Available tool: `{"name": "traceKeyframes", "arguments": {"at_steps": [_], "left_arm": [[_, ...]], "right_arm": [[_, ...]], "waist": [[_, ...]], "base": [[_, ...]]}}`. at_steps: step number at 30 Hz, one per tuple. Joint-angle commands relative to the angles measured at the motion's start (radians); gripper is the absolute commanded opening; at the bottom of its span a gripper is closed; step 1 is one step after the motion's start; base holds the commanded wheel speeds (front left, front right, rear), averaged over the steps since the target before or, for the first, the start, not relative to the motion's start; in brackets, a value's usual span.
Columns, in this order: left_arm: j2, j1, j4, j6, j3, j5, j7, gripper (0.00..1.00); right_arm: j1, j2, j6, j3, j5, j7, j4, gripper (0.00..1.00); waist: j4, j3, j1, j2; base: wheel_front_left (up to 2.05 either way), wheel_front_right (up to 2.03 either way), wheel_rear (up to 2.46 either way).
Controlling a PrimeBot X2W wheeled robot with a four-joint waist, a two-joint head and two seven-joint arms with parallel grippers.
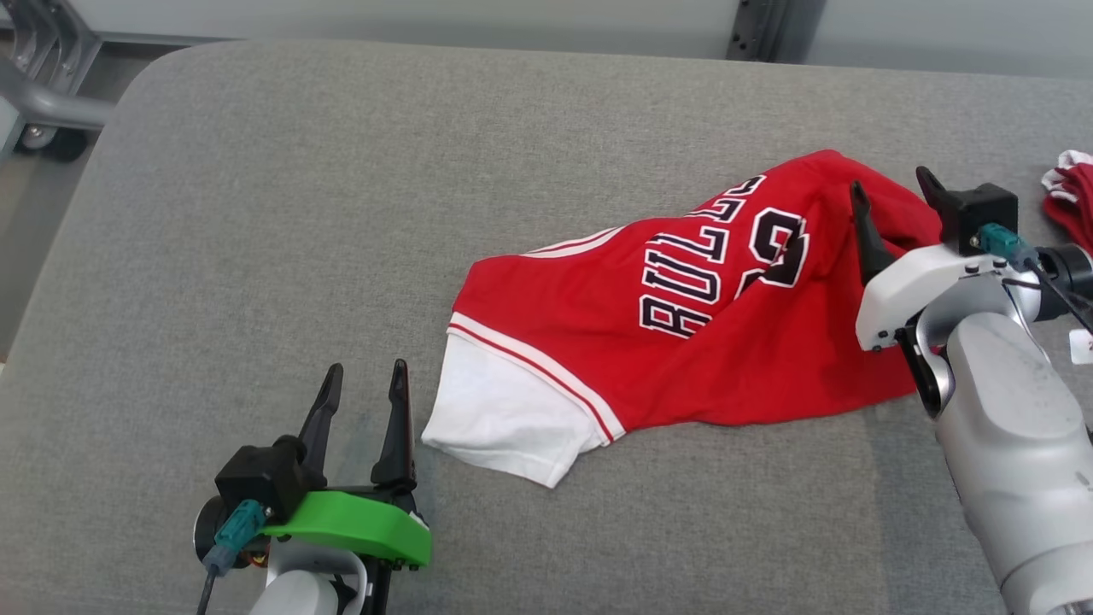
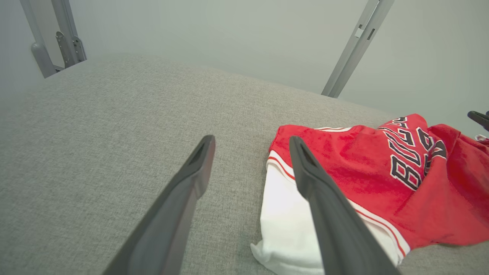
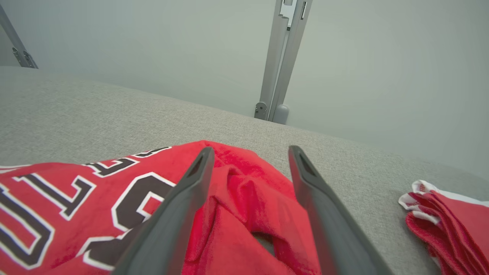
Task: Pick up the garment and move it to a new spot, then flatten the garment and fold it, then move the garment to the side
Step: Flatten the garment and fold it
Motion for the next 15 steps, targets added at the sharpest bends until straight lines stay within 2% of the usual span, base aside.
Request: {"name": "traceKeyframes", "arguments": {"at_steps": [1, 9, 15], "left_arm": [[0.010, -0.007, 0.000, -0.005, 0.002, 0.003, -0.005, 1.00], [0.024, 0.034, 0.001, -0.016, 0.014, 0.001, -0.008, 1.00], [0.031, 0.089, 0.004, -0.019, 0.033, -0.001, -0.008, 1.00]], "right_arm": [[0.044, 0.006, -0.002, -0.013, 0.013, -0.008, -0.042, 1.00], [0.354, 0.081, -0.002, -0.109, 0.020, -0.009, -0.462, 1.00], [0.551, 0.127, -0.002, -0.130, 0.017, -0.009, -0.670, 1.00]], "waist": [[-0.041, -0.038, 0.0000, 0.0000], [-0.104, -0.109, 0.0000, 0.0000], [-0.140, -0.160, 0.0000, 0.0000]], "base": [[0.00, 0.00, 0.00], [0.00, 0.00, 0.00], [0.00, 0.00, 0.00]]}}
